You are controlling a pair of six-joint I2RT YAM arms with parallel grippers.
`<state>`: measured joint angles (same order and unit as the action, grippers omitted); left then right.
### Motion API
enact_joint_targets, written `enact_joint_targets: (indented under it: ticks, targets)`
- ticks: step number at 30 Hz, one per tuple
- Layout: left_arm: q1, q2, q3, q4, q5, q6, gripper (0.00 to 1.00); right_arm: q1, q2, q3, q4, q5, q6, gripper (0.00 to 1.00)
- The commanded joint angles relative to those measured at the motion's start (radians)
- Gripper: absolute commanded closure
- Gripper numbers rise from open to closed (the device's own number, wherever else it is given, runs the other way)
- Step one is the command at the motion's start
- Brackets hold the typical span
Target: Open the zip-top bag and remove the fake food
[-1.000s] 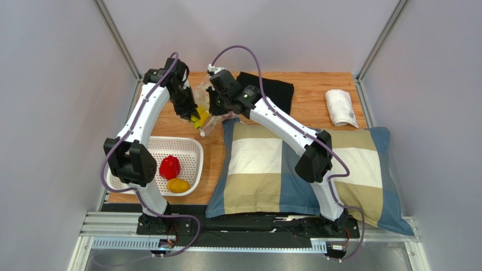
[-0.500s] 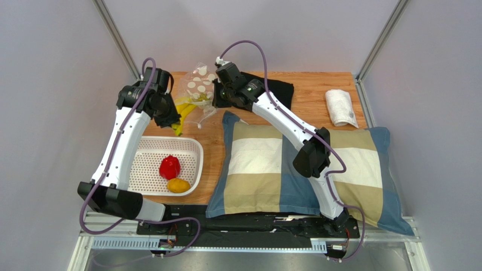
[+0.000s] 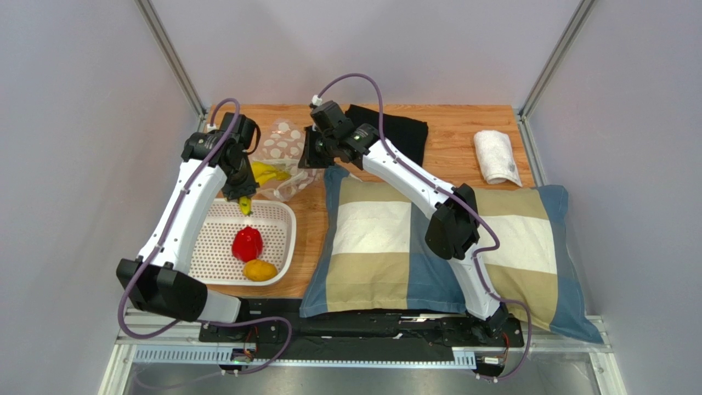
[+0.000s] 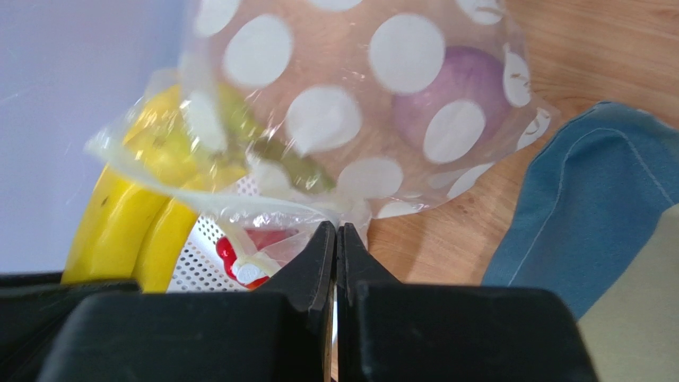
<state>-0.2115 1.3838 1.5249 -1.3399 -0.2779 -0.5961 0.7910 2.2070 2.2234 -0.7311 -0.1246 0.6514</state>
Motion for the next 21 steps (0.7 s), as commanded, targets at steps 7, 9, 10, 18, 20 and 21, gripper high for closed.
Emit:
enact_joint_targets:
  ticks: [7, 9, 10, 18, 20, 21]
  targets:
    - [-0.045, -0.043, -0.002, -0.077, -0.139, 0.059, 1.0, -0.039, 0.005, 0.122, -0.034, 0.063, 0.037, 1.0]
    - [-0.046, -0.051, -0.017, -0.097, -0.176, 0.053, 1.0, -0.056, 0.019, 0.142, -0.042, 0.075, 0.05, 1.0]
    - [-0.046, -0.064, -0.025, -0.094, -0.184, 0.053, 1.0, -0.064, 0.016, 0.137, -0.048, 0.079, 0.056, 1.0]
    - [-0.055, -0.203, -0.095, -0.01, -0.193, 0.056, 1.0, -0.055, 0.039, 0.147, -0.042, 0.036, 0.051, 1.0]
    - [-0.055, -0.209, -0.069, -0.115, -0.251, -0.066, 1.0, -0.056, 0.02, 0.119, -0.028, 0.026, 0.033, 1.0]
    - [-0.055, -0.213, -0.042, -0.151, -0.285, -0.106, 1.0, -0.056, 0.011, 0.089, -0.019, 0.014, 0.028, 1.0]
